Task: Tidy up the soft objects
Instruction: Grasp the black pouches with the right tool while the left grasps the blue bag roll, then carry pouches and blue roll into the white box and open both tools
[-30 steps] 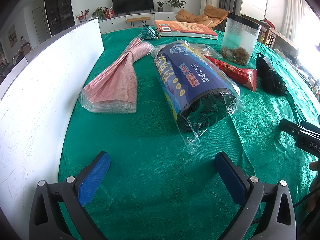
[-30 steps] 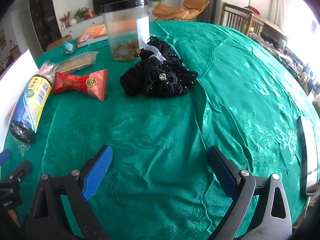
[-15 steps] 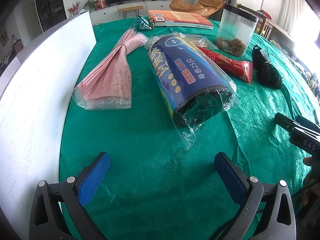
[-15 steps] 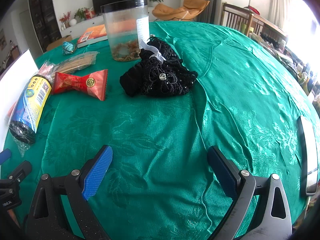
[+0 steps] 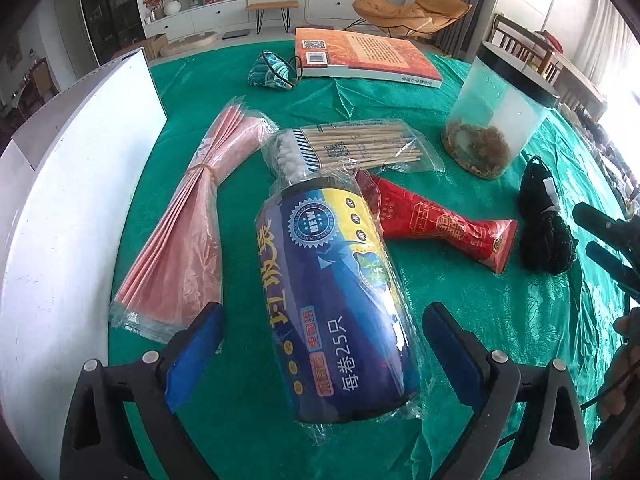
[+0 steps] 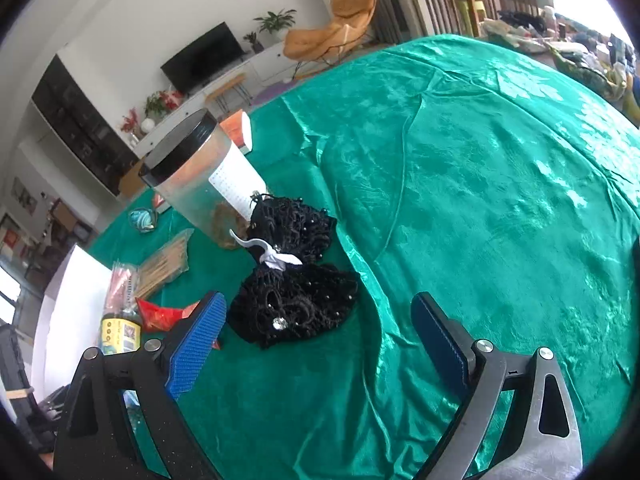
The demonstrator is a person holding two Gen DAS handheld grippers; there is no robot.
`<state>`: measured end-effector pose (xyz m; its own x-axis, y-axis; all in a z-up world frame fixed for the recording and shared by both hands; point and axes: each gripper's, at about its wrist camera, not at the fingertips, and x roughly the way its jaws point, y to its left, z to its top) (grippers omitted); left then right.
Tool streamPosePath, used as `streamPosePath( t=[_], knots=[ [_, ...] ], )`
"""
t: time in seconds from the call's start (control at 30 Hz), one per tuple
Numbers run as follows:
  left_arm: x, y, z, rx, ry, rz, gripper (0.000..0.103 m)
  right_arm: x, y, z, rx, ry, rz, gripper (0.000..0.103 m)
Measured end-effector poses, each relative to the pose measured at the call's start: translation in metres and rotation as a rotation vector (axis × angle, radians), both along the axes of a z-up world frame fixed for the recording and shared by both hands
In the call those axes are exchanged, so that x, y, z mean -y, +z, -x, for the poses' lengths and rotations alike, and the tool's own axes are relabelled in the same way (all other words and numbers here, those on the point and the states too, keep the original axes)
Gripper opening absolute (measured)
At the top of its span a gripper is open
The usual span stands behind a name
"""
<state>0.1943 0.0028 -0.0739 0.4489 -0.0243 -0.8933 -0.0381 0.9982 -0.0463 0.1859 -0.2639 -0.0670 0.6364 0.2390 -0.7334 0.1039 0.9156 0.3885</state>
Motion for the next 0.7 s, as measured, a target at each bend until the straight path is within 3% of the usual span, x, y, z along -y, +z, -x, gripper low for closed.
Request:
streamPosePath(
  t=[0.1,0.13,0.17,0.23,0.3,0.37,0.53,0.63,0.7],
  knots=[
    [-0.002,-0.004,-0.007,-0.013,0.003,-0.005,0.088,-0.021,-0.007,-0.039,-0.062,0.072,0.03,0.09],
    [-0.004,-0.005,-0.007,-0.01,0.0,0.012,0.078,-0.029,-0.013,-0.049,-0.085,0.094,0.041,0.073],
    [-0.005,-0.004,-0.007,-0.007,-0.015,0.048,0.063,-0.035,-0.021,-0.058,-0.121,0.119,0.055,0.045],
    [-0.008,0.001,-0.004,0.019,-0.009,0.045,0.06,-0.036,-0.021,-0.063,-0.124,0.124,0.084,0.038],
    [-0.011,0.01,0.003,0.054,-0.006,0.076,0.059,-0.028,-0.009,-0.056,-0.099,0.086,0.09,0.036],
    [-0.019,0.023,0.014,0.068,0.001,0.157,0.059,-0.018,0.013,-0.041,-0.04,0.052,0.122,0.034],
    [-0.048,0.07,0.06,0.135,-0.008,0.309,0.059,-0.033,0.057,-0.004,0.029,0.119,0.138,0.034],
    [-0.087,0.106,0.095,0.201,0.008,0.326,0.059,-0.07,0.08,0.022,0.064,0.209,0.101,0.034],
    [-0.123,0.128,0.12,0.251,0.044,0.295,0.059,-0.106,0.099,0.039,0.094,0.285,0.05,0.034]
  ],
)
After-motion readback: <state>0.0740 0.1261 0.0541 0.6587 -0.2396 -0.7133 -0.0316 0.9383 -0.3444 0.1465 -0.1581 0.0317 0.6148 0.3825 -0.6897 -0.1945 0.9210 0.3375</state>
